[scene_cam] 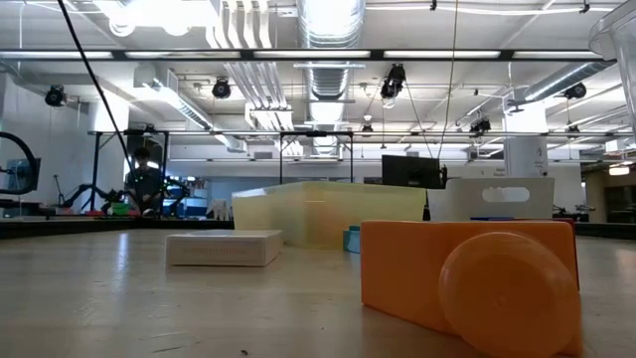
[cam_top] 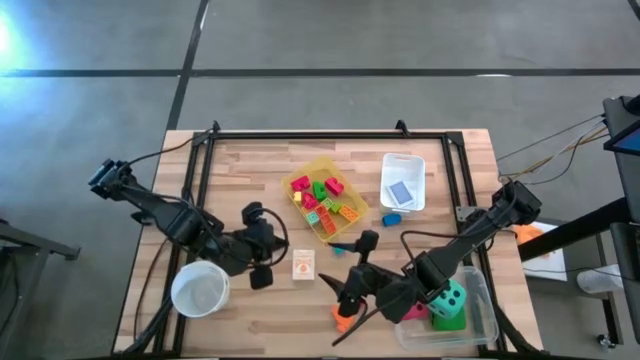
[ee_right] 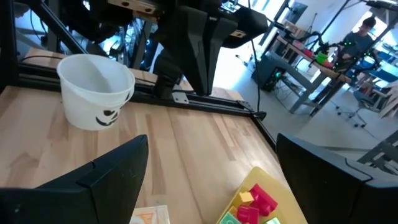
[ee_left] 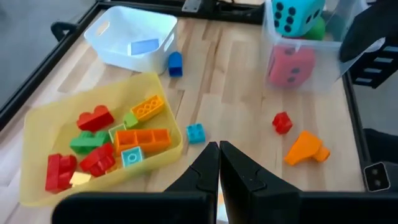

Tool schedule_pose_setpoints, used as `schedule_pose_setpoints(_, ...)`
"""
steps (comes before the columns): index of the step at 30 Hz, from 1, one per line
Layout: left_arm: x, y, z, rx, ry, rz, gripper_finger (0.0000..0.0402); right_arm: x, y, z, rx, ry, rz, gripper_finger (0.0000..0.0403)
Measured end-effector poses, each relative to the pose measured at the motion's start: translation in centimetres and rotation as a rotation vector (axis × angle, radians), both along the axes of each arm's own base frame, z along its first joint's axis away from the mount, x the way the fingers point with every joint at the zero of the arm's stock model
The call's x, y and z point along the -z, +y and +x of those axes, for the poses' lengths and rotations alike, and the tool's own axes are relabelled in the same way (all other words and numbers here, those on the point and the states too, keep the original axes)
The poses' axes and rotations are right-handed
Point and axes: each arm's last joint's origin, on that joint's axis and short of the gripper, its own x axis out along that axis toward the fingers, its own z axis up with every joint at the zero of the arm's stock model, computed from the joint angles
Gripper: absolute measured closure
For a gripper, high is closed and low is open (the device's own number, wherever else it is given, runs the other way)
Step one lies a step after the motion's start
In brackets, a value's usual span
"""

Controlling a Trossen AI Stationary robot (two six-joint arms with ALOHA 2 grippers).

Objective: Pick & Place Toys
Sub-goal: Put the yellow deck of cards into the white bin

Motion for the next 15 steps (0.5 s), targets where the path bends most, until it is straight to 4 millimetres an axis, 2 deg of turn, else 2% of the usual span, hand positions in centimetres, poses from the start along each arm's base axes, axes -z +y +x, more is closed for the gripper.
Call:
schedule_pose_setpoints(9, 0.6, 0.2, -0.2, -0.030, 0.038, -0.008, 0.0374, 0.1, 0.0, 0.0, -0.001, 0.007, -0.007, 0.0056)
schedule_pose_setpoints(12, 1.5, 0.1, 0.0, 0.012, 0.082, 0.031, 0.0343, 0.2, 0.1, -0.2, 0.000, 0.015, -0.003, 0.0056)
schedule_pose_setpoints(15, 2.9, -0.2, 0.6, 0.071, 0.139, 0.103, 0.0292, 0.6, 0.2, -0.5, 0.007, 0.042, 0.014, 0.0056)
